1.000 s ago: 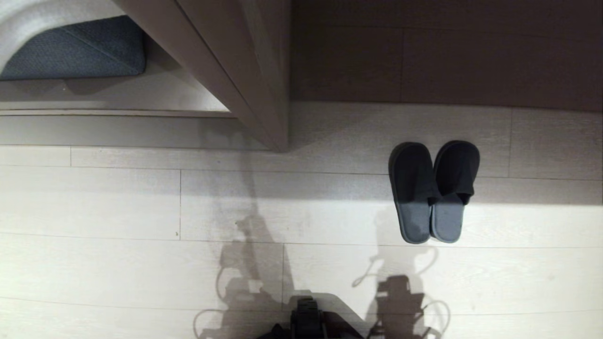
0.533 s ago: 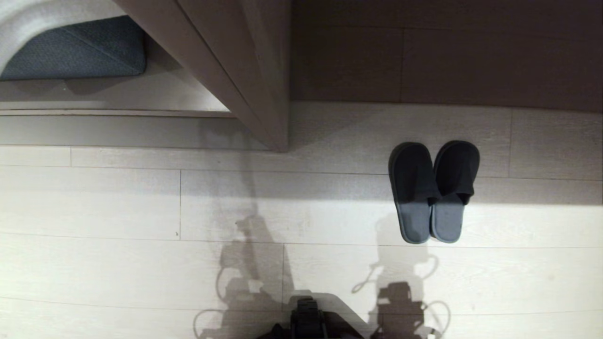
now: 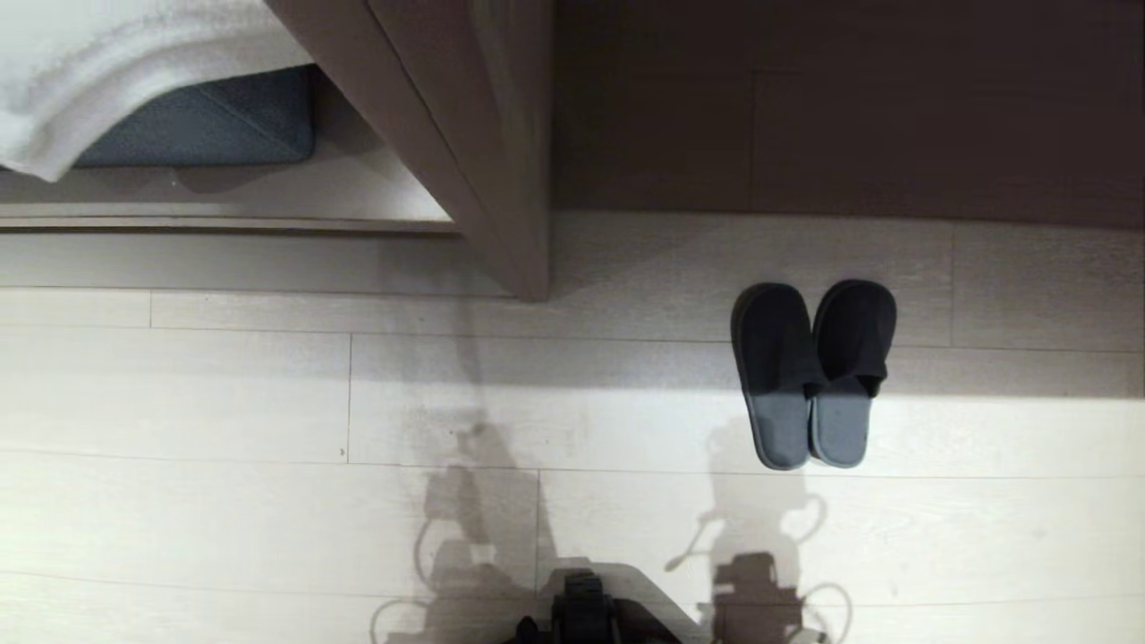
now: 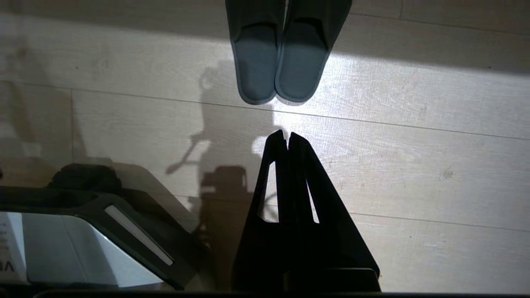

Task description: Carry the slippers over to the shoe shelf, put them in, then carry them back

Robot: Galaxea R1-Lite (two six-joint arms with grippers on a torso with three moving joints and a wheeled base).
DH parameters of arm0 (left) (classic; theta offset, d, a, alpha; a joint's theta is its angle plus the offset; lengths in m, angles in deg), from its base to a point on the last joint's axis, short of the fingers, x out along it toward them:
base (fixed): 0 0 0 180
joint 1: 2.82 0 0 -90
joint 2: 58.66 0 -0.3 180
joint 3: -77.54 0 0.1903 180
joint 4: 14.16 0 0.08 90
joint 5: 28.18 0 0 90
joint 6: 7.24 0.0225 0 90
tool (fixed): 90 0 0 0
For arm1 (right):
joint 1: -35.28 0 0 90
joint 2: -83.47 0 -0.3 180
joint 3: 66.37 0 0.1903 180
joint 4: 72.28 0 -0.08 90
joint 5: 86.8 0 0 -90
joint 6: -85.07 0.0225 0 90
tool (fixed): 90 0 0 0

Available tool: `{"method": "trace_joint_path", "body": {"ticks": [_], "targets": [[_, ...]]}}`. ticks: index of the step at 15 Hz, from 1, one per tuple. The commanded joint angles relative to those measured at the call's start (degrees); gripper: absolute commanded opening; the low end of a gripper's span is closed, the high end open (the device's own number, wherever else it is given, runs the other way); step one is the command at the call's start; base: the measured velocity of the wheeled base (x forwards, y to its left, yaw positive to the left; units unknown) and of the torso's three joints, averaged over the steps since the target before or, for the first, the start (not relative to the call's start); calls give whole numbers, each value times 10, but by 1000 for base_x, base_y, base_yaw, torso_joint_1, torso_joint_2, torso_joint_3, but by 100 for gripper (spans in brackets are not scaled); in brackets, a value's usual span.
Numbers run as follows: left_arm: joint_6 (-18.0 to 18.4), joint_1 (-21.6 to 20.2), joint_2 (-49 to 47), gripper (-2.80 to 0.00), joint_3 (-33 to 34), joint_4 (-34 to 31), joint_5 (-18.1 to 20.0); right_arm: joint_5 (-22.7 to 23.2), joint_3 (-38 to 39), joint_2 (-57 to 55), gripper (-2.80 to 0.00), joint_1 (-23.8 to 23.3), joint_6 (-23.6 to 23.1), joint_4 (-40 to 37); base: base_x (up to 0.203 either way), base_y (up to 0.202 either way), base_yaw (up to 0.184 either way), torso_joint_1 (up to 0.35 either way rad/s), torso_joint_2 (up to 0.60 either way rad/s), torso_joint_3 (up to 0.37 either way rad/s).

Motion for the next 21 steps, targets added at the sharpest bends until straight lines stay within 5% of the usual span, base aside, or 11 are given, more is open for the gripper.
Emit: {"method": "trace_joint_path", "body": {"ticks": [1,21], "targets": [[0,0,0,-280,0,0,0,0,0,-2,-280,0,-1,0,0,0,0,2,5,193],[-1,0,0,-280,0,0,0,0,1,-2,-280,0,3,0,0,0,0,1,1,202]]}}
